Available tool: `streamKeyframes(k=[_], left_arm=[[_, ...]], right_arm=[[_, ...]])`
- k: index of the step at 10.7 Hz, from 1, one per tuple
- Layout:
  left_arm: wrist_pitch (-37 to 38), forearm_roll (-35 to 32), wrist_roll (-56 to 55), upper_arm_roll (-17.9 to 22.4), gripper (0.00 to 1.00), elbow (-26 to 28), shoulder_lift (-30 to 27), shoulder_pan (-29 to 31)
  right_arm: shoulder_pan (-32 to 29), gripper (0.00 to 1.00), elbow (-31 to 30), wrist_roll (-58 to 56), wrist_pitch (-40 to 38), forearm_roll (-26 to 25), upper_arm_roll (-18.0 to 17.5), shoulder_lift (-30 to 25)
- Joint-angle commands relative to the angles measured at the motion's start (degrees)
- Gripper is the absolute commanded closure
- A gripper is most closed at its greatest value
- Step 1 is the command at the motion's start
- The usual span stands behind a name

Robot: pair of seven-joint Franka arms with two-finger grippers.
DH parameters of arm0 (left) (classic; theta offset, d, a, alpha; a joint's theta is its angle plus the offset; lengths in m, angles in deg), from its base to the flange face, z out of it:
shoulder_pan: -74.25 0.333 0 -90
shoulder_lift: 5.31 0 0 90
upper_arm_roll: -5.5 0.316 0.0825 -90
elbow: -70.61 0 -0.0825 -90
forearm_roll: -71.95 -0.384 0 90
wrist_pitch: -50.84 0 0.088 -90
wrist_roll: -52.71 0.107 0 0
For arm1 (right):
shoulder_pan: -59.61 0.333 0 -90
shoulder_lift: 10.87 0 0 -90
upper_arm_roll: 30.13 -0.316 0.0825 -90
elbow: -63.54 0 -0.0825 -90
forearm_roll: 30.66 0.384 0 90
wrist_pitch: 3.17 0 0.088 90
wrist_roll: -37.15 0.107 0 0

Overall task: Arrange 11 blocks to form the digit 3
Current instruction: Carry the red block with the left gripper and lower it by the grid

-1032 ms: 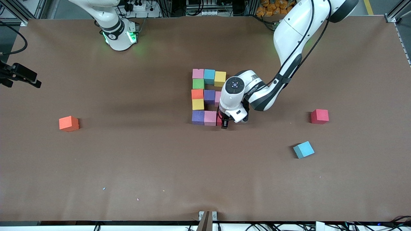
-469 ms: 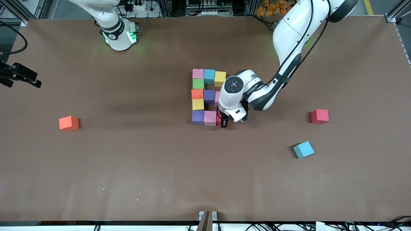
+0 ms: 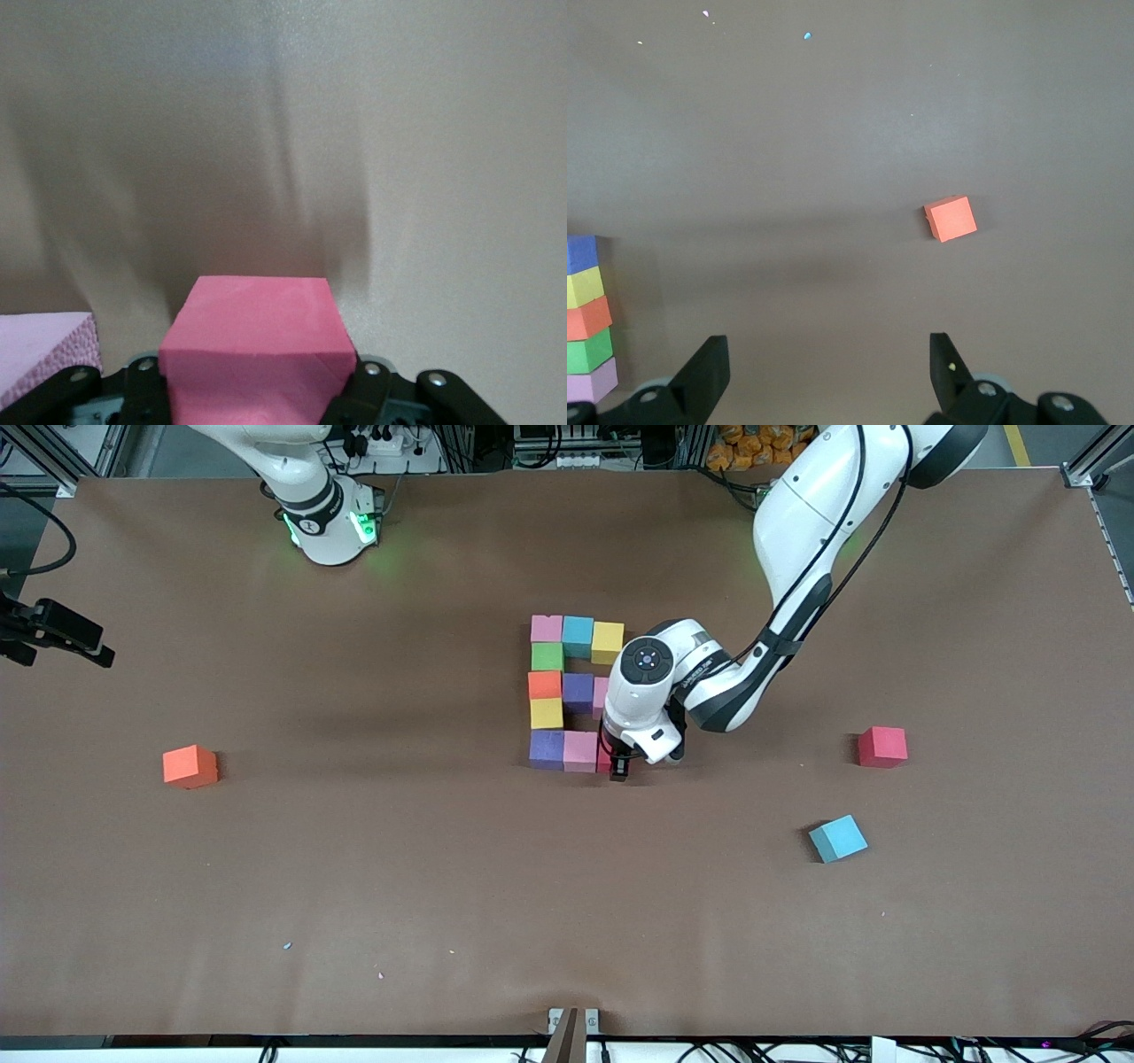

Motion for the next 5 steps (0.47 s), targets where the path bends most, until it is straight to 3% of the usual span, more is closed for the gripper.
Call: streamKeyframes(k=[1,5], left_arm=[[-0.5,-1.1,-1.4,0.3,0.01,-0.6,0.5,-0.5],[2.8,-1.1,-2.1,0.1,0.0,-0.6,-2.7,0.2]], right_arm=[[-1.2,0.0,-0.3,0.3,-0.1,1.1,-0.7,-0.4],[-1.1,0.0,-0.3,0.5,-0.1,1.1,-0.7,-0.4]])
